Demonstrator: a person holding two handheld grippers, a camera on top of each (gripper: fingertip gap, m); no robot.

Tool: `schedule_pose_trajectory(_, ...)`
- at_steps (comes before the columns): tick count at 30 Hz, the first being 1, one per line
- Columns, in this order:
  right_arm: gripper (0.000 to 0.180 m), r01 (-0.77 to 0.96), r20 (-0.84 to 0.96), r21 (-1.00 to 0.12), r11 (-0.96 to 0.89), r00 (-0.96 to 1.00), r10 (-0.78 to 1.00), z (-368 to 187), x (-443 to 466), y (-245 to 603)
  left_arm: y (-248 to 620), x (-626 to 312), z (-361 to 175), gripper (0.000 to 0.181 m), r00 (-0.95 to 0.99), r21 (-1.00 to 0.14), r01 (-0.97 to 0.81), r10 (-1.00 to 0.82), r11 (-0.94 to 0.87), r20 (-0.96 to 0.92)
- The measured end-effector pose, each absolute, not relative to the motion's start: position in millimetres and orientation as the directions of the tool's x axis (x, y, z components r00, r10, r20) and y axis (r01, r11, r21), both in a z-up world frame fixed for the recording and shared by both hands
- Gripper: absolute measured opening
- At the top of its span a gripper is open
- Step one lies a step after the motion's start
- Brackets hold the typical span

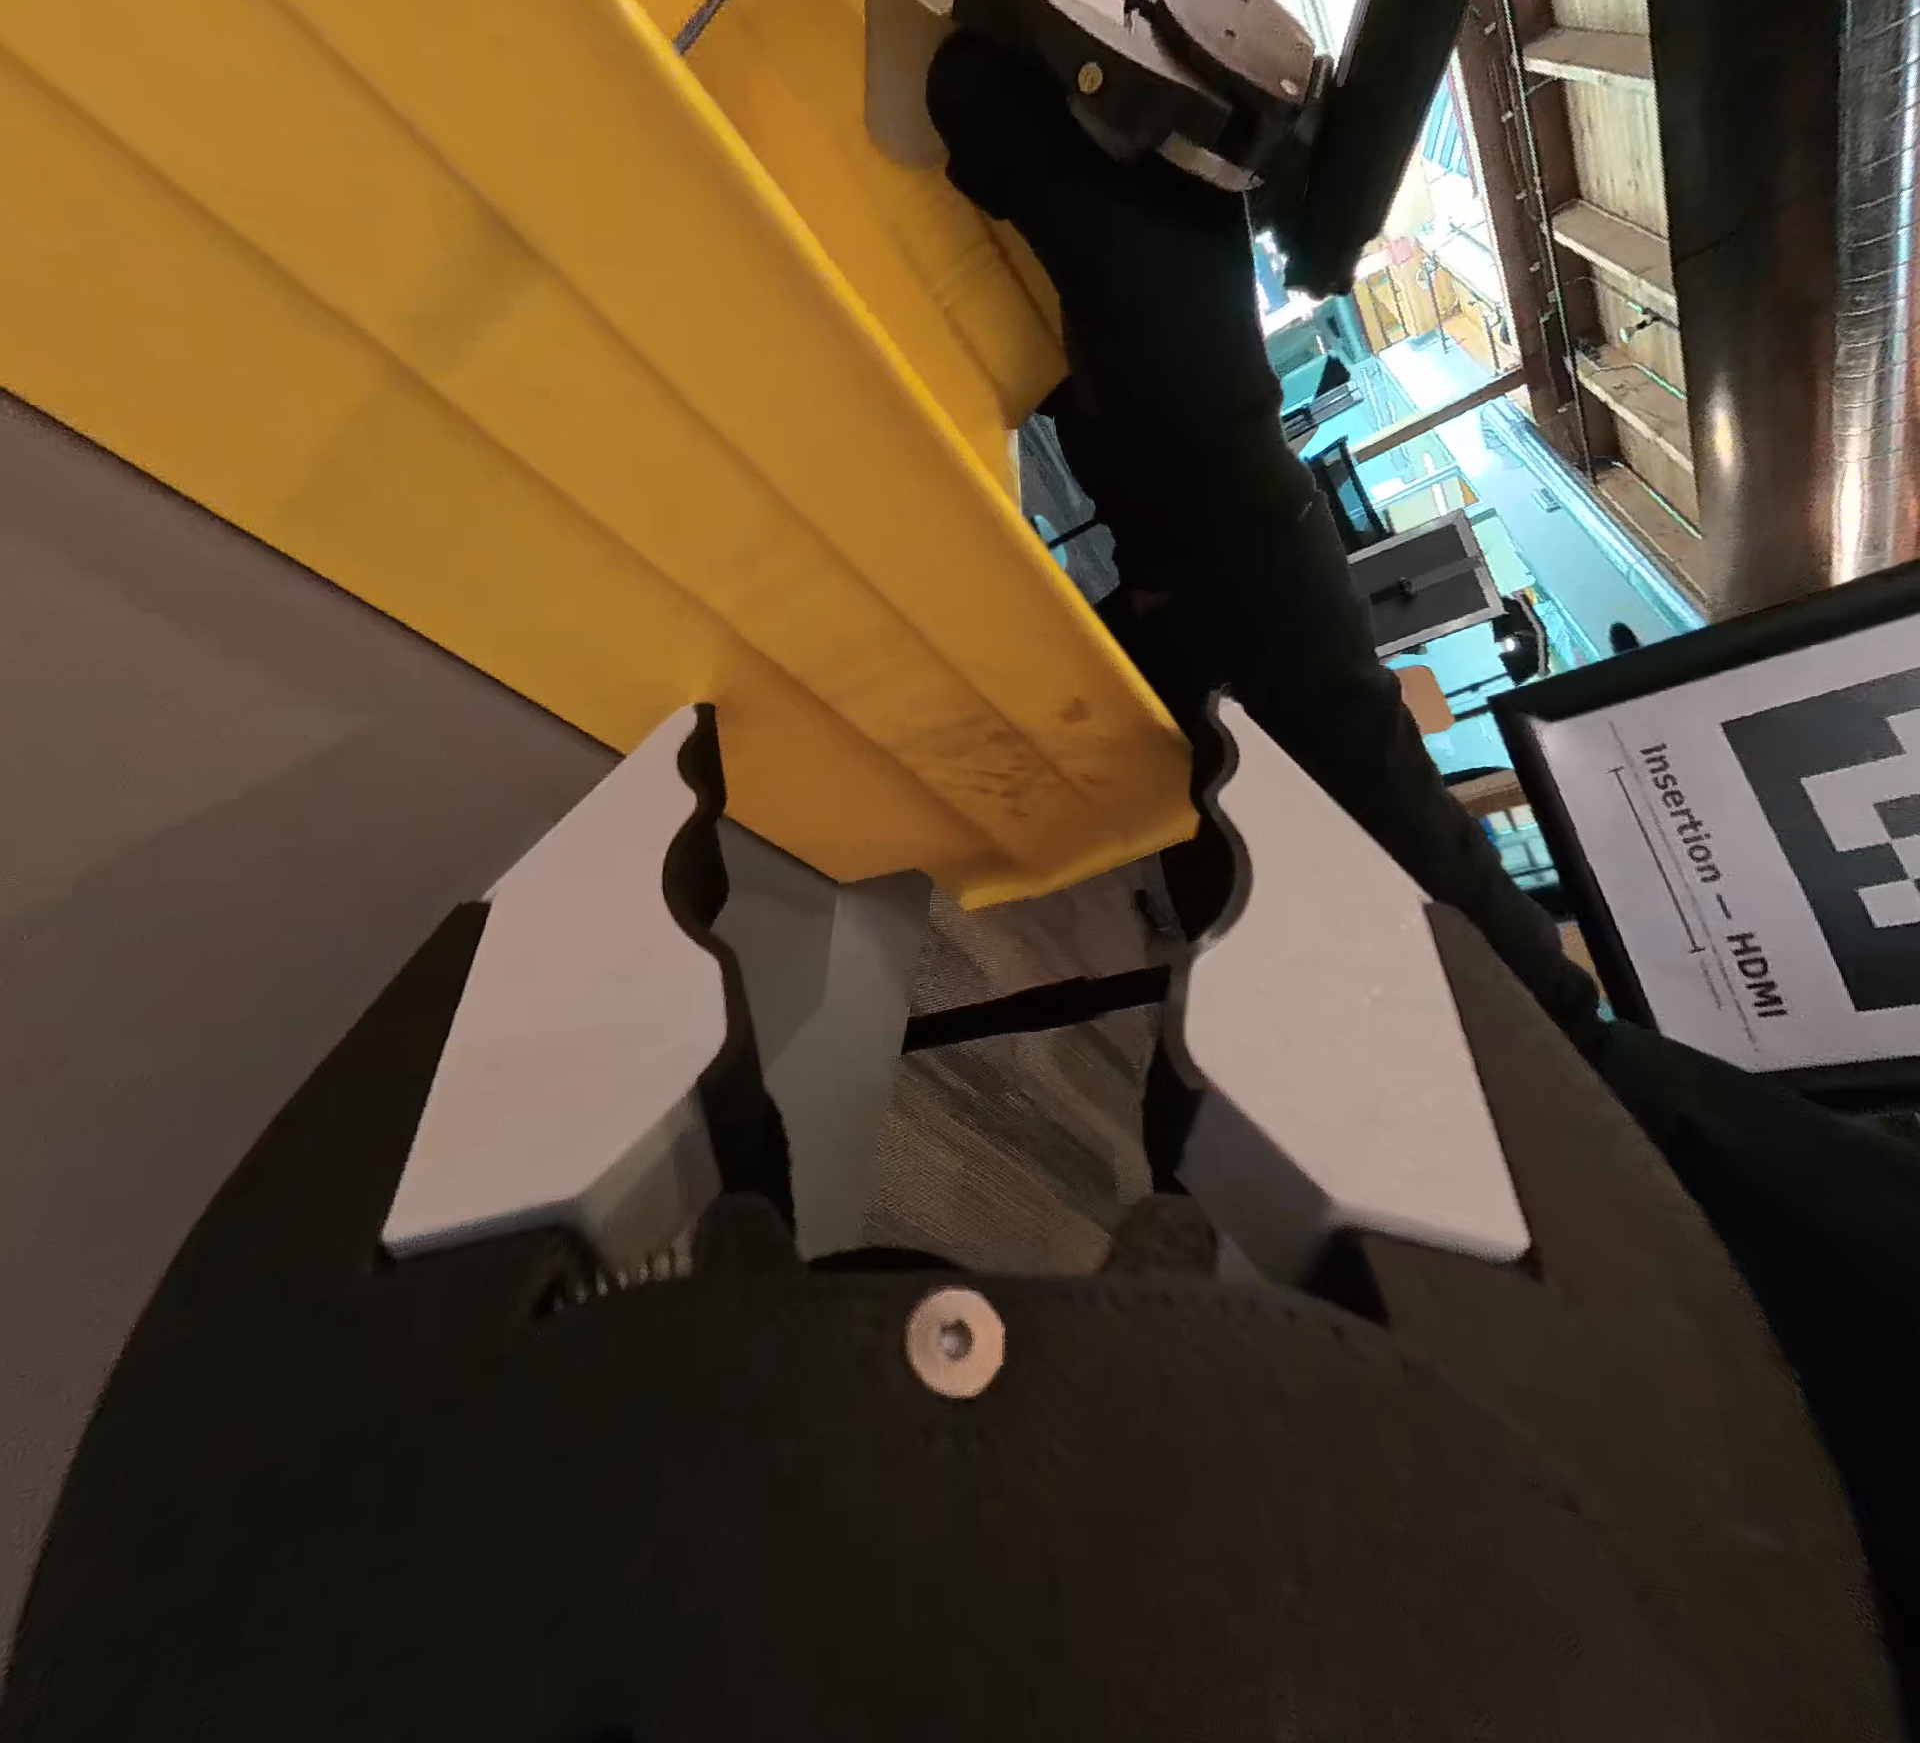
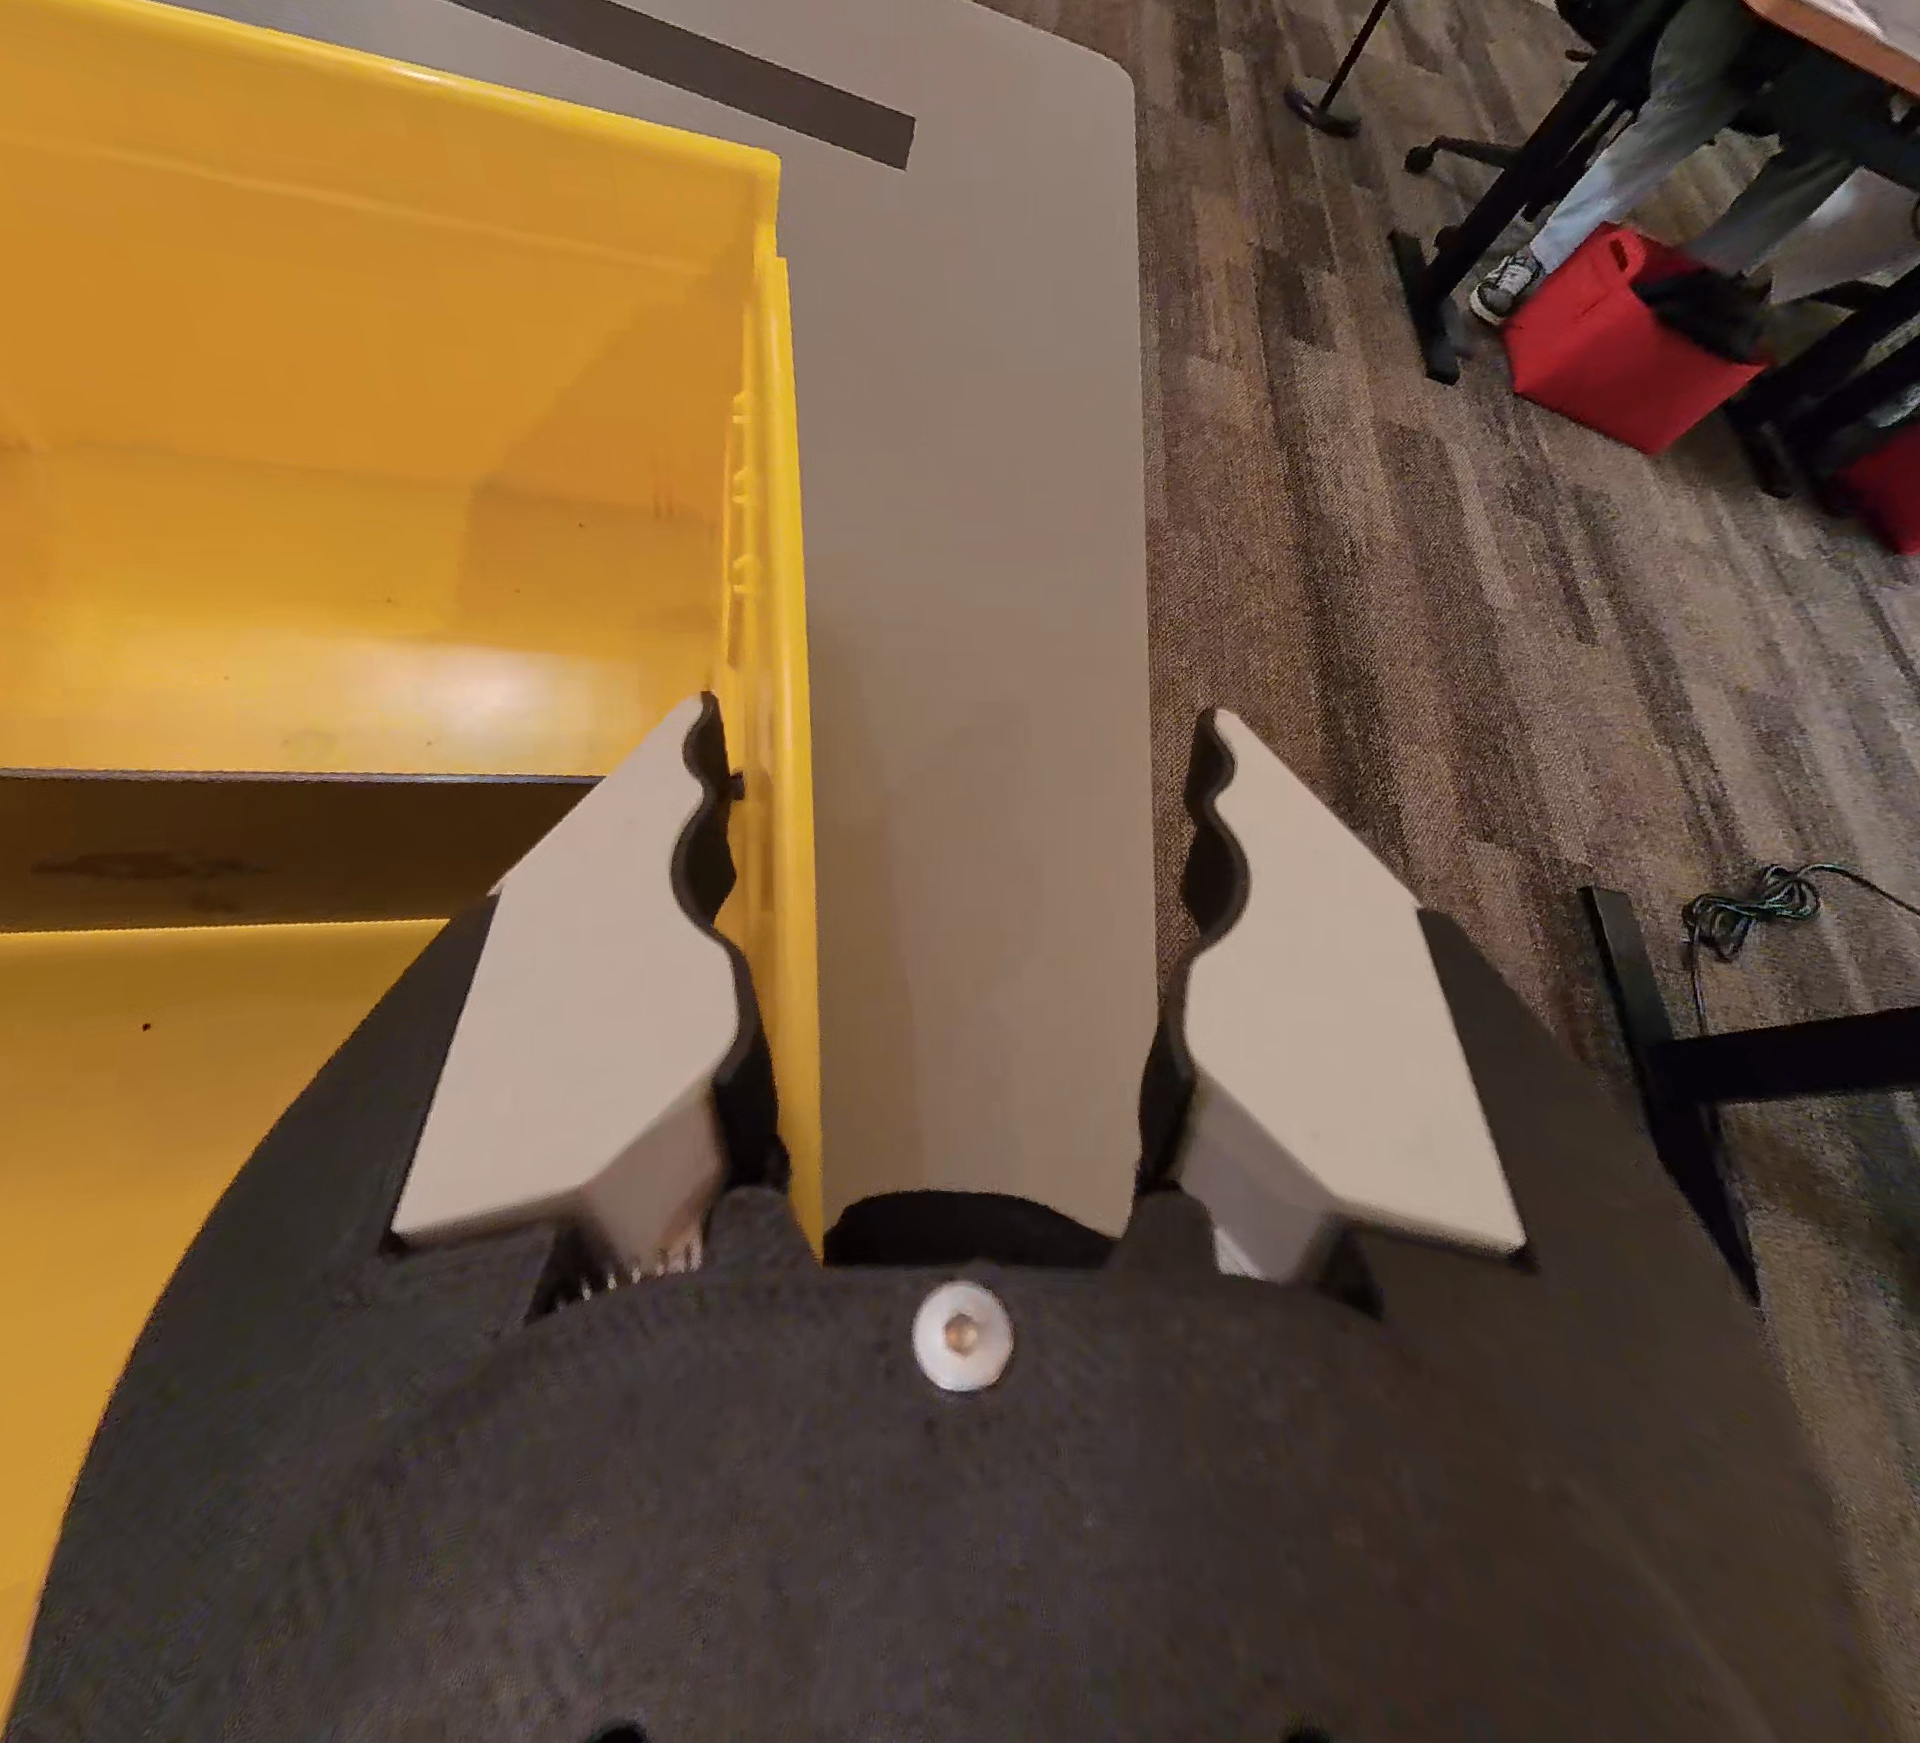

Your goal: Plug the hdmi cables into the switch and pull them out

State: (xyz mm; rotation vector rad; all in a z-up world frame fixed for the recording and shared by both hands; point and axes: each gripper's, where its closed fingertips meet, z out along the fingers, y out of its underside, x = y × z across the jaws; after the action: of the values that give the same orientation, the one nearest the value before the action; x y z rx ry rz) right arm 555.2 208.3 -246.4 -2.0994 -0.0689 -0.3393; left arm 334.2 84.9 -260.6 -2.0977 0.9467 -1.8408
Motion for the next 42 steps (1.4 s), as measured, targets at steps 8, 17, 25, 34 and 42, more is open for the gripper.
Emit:
schedule_pose_trajectory(8,0.084,0.079,0.198,-0.844,-0.530,0.965,-0.171,-251.4,589.5,209.6,103.6,362.7,-261.7,0.090,0.018,-0.505,-0.350,-0.545,-0.789,0.838)
schedule_pose_trajectory(17,0.080,0.024,0.198,-0.849,-0.528,0.941,-0.274,-250.8,613.3,210.8,142.4,379.0,-264.0,0.097,0.007,-0.492,-0.345,-0.527,-0.799,0.850)
schedule_pose_trajectory(25,0.109,0.123,0.282,-0.884,-0.451,0.910,-0.305,-216.4,614.2,199.2,151.3,316.4,-222.6,0.103,-0.053,-0.625,-0.273,-0.637,-0.731,0.769)
schedule_pose_trajectory(34,0.105,0.371,0.427,-0.896,-0.242,0.869,-0.248,-99.6,512.7,174.8,196.9,169.2,-214.7,0.097,0.166,-0.779,-0.246,-0.817,-0.576,0.552)
schedule_pose_trajectory(42,0.099,0.410,0.405,-0.912,-0.028,0.908,0.110,-53.1,300.3,200.0,209.0,73.1,-230.9,0.096,0.320,-0.788,-0.247,-0.815,-0.564,0.483)
